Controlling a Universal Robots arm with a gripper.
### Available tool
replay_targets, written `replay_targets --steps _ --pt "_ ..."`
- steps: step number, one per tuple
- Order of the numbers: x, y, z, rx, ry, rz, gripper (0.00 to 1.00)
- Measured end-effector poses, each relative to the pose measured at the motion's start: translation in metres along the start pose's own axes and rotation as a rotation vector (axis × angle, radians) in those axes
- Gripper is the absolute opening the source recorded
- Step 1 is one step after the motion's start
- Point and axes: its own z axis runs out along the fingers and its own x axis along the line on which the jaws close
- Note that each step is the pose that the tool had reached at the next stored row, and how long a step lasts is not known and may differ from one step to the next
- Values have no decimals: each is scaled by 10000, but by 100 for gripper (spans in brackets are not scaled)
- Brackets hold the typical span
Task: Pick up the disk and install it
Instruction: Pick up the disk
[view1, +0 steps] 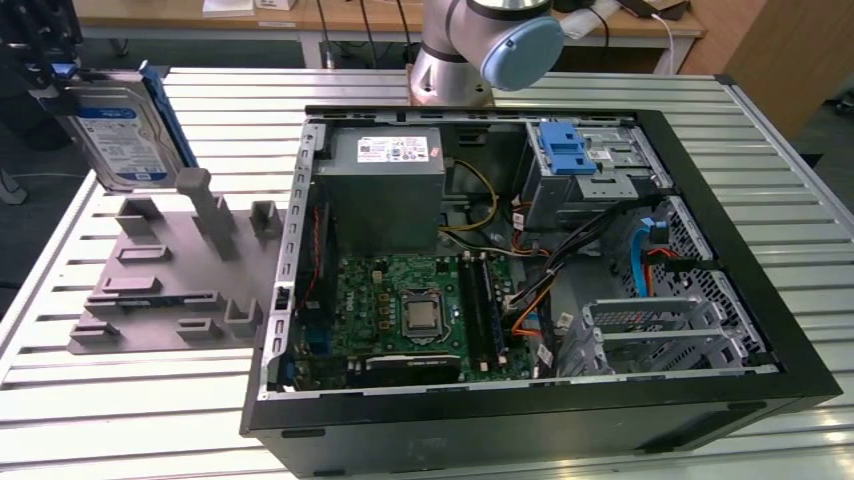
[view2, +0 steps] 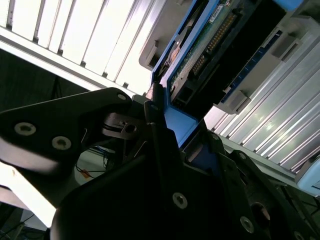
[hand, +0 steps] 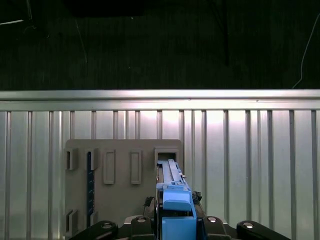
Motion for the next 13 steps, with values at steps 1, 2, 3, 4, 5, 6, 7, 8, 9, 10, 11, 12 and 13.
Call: replay_targets --steps 1,2,3,4,5,6,7,8,9,10,11,12,13 --pt "0 0 -2 1 1 0 37" --pt "0 0 -4 2 1 0 37" --pt "0 0 -6 1 1 0 37" --pt "0 0 -10 1 4 0 37" --pt "0 0 -12 1 4 0 37" --pt "0 0 -14 2 5 0 37" --pt "0 0 -17 1 8 0 37" --pt "-1 0 -21 1 11 0 37" --pt "-1 1 -25 0 13 0 37" --pt "-1 1 -32 0 14 0 37" --pt "-1 1 -37 1 14 0 37" --pt "0 1 -41 1 14 0 37" --pt "0 1 -43 2 14 0 37"
